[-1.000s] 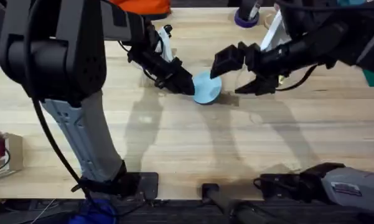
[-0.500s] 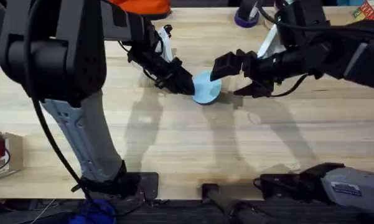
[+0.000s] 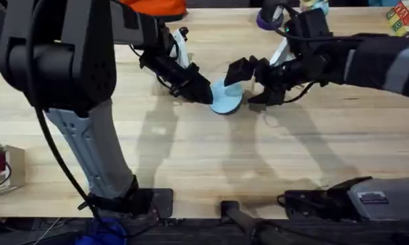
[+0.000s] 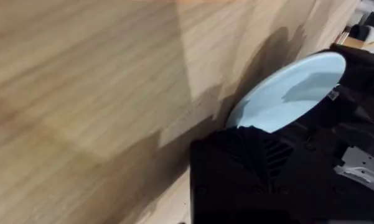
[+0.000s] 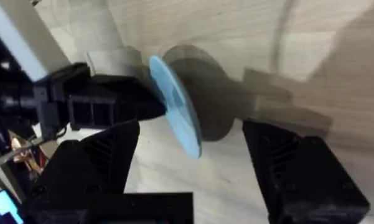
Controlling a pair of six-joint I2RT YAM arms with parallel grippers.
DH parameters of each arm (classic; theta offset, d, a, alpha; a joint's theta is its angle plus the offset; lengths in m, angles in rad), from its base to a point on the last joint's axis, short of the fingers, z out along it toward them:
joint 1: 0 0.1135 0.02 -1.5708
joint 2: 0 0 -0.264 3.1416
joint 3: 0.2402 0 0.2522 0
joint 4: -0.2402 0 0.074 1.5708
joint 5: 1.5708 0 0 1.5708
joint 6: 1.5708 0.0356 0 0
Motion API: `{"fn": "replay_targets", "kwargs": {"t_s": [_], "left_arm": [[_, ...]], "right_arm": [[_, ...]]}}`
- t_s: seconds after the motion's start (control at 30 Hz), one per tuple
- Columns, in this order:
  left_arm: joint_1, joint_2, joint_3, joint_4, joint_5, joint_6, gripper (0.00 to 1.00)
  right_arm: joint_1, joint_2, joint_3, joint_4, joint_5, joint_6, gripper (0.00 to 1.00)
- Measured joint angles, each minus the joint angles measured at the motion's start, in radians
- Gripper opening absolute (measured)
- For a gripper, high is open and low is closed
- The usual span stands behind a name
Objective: Pick up the plates from the table one by one and place each into a slot on the dish rack.
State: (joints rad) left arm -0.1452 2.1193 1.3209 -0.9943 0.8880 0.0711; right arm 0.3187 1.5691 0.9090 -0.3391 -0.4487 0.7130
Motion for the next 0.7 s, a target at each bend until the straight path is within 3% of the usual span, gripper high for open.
{"fn": "replay_targets", "kwargs": {"t_s": [0.43,0.53,0.7], "left_arm": [[0.0,0.0,0.0,0.0,0.0,0.0,0.043],[0.0,0.0,0.0,0.0,0.0,0.0,0.043],[0.0,0.0,0.0,0.0,0.0,0.0,0.043]], "right_arm": [[0.037,0.061,-0.002,0.089,0.013,0.045,0.992],[0.053,0.071,-0.002,0.123,0.01,0.046,0.937],[0.058,0.072,-0.002,0.126,0.008,0.049,0.746]]}}
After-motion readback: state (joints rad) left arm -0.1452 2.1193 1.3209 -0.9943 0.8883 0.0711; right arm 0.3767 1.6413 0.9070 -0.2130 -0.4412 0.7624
